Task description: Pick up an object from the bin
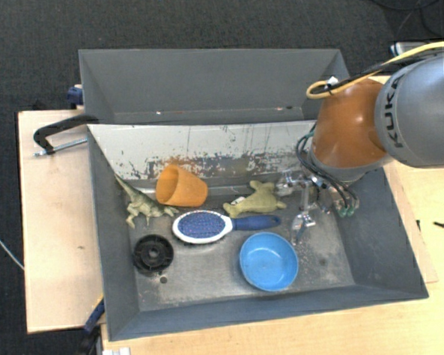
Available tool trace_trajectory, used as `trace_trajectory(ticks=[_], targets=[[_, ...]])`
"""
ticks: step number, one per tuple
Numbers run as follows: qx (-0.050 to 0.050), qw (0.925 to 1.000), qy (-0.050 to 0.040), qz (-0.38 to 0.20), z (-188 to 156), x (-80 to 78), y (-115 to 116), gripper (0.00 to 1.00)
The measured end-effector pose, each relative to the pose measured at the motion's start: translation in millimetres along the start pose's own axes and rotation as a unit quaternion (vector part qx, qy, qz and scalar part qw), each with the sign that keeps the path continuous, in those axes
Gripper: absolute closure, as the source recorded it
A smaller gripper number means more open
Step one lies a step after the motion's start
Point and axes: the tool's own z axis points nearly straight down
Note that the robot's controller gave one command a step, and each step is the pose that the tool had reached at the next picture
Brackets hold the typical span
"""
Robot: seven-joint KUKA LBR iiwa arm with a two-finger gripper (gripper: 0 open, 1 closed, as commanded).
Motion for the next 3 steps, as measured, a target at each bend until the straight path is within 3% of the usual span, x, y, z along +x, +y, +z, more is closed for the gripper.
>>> trace_trajectory(ticks=[1, 2, 3], targets=[[-0.001, 0.9991, -0.0035, -0.042, -3, -10.3, 52, 0.00], [-0.001, 0.9991, -0.0010, -0.041, -1, -8.3, 52, 1.00], [-0.002, 0.9995, -0.0048, -0.030, -144, -9.7, 57, 1.00]])
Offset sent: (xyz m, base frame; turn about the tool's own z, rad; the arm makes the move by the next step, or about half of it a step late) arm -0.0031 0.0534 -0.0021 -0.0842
